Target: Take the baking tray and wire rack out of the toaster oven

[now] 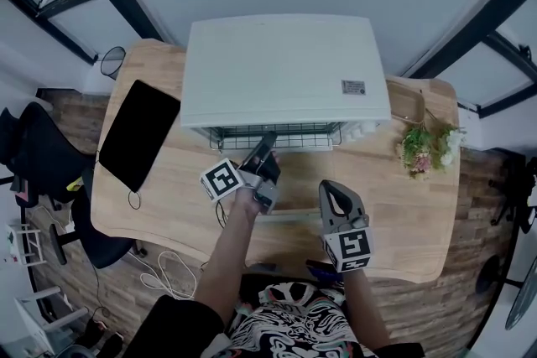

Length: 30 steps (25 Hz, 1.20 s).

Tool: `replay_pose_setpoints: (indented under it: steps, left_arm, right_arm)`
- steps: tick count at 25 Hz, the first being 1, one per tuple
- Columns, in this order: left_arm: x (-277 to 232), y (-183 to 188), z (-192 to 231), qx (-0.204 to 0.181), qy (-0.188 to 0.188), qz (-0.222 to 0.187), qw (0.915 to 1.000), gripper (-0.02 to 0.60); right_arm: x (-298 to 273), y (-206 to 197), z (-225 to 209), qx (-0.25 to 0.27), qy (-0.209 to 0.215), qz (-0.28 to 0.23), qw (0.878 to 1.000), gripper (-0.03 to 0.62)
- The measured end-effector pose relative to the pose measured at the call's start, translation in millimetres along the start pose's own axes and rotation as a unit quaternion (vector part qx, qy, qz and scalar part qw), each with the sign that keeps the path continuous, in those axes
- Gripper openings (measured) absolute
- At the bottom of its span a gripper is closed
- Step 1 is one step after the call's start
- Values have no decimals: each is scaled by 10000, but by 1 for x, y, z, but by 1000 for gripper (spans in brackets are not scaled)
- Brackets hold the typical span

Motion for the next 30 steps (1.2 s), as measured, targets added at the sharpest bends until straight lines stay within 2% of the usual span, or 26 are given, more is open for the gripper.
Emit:
replay_pose_setpoints:
  steps: [9, 15, 19, 23, 30]
  left_arm:
    - [10, -8, -3, -2, -8, 27, 10000, 14]
    - [20, -13, -3, -94, 146, 75, 9998, 14]
    - [25, -19, -8, -15, -16, 66, 10000, 14]
    - [36, -22, -3, -126, 259, 78, 9996, 14]
    - [41, -30, -10, -35, 43, 62, 10000, 14]
  right_arm:
    - [6, 5, 6, 65, -8, -75, 10000, 1]
    - [14, 5, 11, 117, 0, -99, 9999, 1]
    - [21, 4, 16, 135, 5, -118, 9998, 0]
    - [28, 2, 21, 160, -3, -138, 9998, 0]
    - [38, 1, 25, 172, -17, -152, 9997, 0]
Point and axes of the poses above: the fingertips, and each gripper's own axes: x backward along the fingers, z to its left, y out of its top, the point moved 6 cm from there along x, backward along the fingers, and after that the axes turned 1 degree about y, right-handed, at the moved point
